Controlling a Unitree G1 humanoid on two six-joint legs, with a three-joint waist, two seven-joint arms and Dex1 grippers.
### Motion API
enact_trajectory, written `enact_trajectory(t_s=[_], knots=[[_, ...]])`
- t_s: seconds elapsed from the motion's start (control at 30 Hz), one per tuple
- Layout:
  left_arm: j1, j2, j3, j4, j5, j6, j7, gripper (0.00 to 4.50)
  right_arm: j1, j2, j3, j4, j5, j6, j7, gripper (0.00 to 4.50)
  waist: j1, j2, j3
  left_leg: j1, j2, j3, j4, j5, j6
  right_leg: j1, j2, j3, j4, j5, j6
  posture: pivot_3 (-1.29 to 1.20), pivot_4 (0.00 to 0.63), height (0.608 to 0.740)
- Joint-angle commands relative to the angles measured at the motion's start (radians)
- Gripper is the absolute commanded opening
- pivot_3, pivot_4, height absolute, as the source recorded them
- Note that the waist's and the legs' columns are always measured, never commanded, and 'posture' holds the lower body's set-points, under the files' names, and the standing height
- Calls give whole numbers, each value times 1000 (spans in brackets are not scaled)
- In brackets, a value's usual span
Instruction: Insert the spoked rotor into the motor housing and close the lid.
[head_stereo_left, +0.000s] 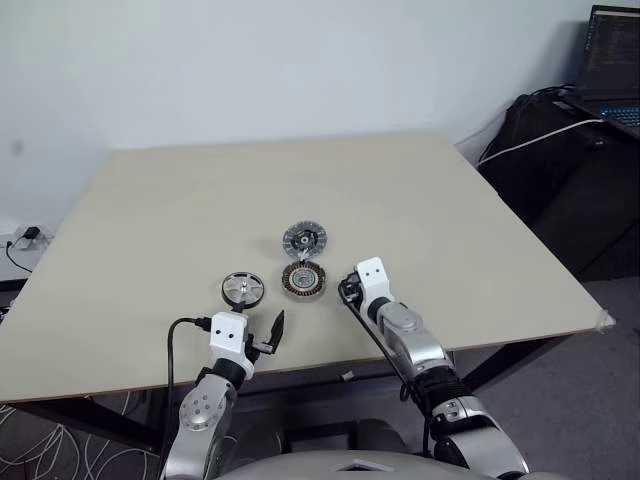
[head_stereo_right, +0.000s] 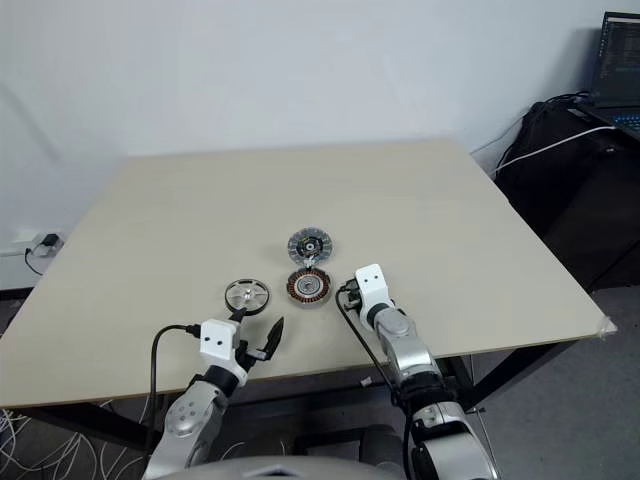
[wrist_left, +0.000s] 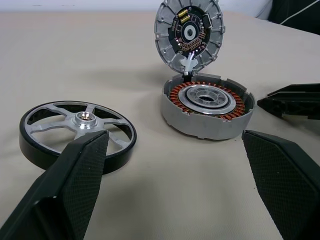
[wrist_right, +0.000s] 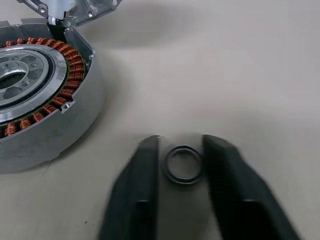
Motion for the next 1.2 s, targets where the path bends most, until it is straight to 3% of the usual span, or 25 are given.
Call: enact_trajectory(t_s=[0.03, 0.43, 0.7, 0.93, 1.03, 1.2], knots=[[-15, 2, -3, -14, 3, -21, -5, 4500, 2, 6, -5, -71, 4, 10, -1, 1353, -1, 0, 0, 0, 0, 0, 0, 0, 0, 0, 0, 0, 0, 0, 0, 0, 0, 740], [-15, -5, -2, -14, -4, -19, -2, 4500, 41, 33, 119, -401, 14, 90, 105, 1353, -2, 1, 1, 0, 1, 0, -1, 0, 0, -1, 0, 0, 0, -1, 0, 0, 0, 740], [-7, -9, -2, -24, -4, -15, 4, 4500, -32, 62, 225, -314, -32, 102, 139, 1353, -1, 1, 1, 0, 0, 0, -1, -1, -2, -1, 0, 0, 0, 0, 0, 0, 0, 740], [17, -11, 8, -46, -5, -16, 20, 4500, -48, 43, 149, -306, 2, 81, 135, 1353, 3, 0, 2, -1, 0, 0, -2, -1, -1, -1, 0, 0, -1, 0, 0, 0, 0, 740], [19, -9, 9, -49, -6, -15, 22, 4500, -35, 13, 103, -322, 15, 88, 127, 1911, 6, 0, 2, -1, 0, 0, -2, -1, -3, -1, 0, 0, -1, -1, 0, 0, 0, 740], [14, -6, 5, -50, -12, -9, 19, 4500, -8, -31, 64, -316, -3, 88, 94, 3522, 5, 0, 2, -1, 0, 0, -2, -1, -2, -1, 0, -1, -1, -1, 0, 0, 0, 740]])
